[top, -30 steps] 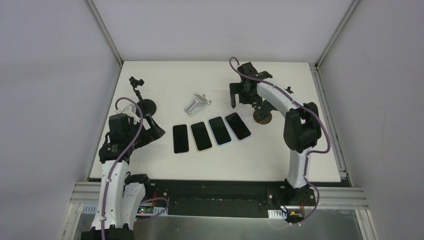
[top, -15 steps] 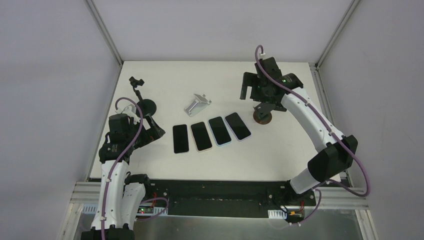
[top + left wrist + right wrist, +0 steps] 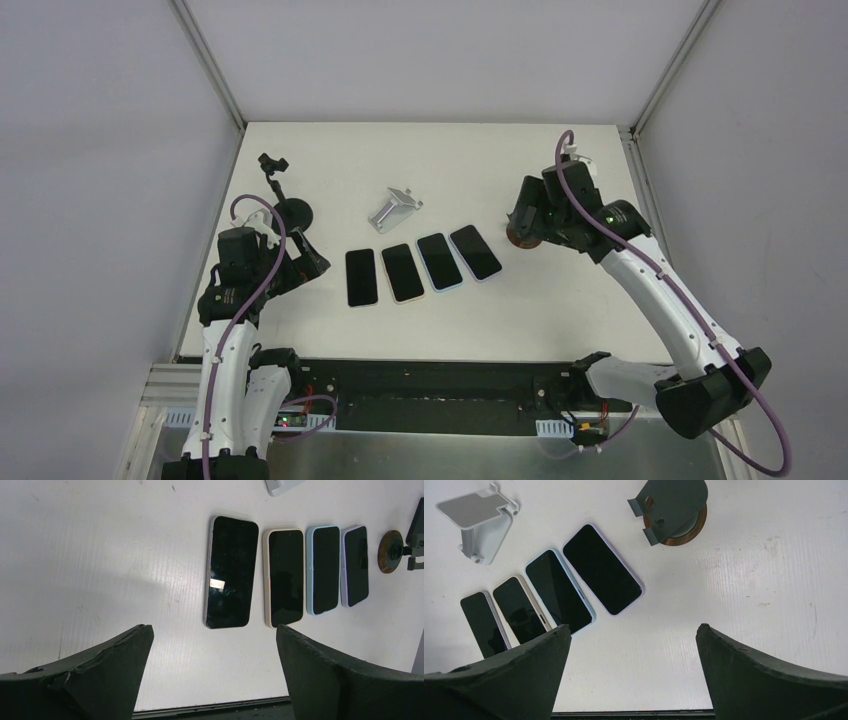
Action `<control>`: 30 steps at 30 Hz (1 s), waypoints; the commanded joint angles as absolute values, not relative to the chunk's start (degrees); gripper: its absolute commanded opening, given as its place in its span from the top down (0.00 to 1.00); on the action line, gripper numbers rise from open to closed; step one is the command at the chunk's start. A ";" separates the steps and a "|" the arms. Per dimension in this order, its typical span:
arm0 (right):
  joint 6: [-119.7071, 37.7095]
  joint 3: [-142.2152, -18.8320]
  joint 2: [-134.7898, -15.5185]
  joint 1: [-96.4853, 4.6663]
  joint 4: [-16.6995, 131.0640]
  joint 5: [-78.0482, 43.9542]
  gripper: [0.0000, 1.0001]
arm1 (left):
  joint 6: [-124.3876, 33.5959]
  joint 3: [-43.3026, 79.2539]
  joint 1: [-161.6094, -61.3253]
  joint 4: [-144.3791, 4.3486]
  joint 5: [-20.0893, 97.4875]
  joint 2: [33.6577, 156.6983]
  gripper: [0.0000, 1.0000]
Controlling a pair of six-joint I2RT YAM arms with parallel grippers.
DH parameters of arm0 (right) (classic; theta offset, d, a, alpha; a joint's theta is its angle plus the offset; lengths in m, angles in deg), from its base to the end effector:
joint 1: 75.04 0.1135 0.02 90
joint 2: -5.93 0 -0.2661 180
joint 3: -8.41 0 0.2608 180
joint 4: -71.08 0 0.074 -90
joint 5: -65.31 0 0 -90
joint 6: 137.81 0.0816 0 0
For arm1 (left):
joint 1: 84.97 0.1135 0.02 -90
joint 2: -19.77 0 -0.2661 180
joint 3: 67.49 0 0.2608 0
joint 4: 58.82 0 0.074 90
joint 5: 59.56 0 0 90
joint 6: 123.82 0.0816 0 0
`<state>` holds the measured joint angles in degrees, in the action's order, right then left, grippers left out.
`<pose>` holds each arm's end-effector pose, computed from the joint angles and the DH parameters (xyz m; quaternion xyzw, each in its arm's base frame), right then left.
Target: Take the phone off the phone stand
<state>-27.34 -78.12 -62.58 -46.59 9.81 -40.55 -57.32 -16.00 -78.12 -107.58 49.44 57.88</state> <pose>0.2582 0.1145 0.3373 -0.0087 0.9108 0.0474 0.4101 0.1894 -0.0040 0.2506 -0.1563 0.8656 -0.2106 0.4265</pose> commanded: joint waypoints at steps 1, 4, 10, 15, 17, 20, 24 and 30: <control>-26.03 -75.35 -59.81 -46.13 12.09 -41.08 0.00 | -58.34 -15.26 -77.66 -107.36 48.84 58.15 0.00; -26.62 -72.54 -57.47 -46.13 15.13 -39.00 0.00 | -58.32 -15.26 -77.59 -107.36 48.67 58.17 0.00; -27.55 -70.61 -54.61 -46.12 17.10 -36.99 0.00 | -58.34 -15.26 -77.66 -107.37 48.72 58.27 0.00; -27.27 -71.47 -54.35 -46.05 15.03 -38.89 0.00 | -58.34 -15.26 -77.65 -107.37 48.70 58.27 0.00; -27.58 -71.24 -54.06 -46.08 14.88 -38.20 0.00 | -58.34 -15.26 -77.62 -107.39 48.72 58.27 0.00; -26.21 -71.61 -54.07 -46.10 14.33 -37.64 0.00 | -58.34 -15.26 -77.67 -107.36 48.69 58.27 0.00; -25.94 -69.98 -51.09 -46.11 16.87 -34.41 0.00 | -58.34 -15.26 -77.59 -107.36 48.70 58.27 0.00; -27.29 -65.97 -43.71 -46.10 20.02 -33.76 0.00 | -58.01 -15.02 -77.72 -107.36 49.02 57.24 0.00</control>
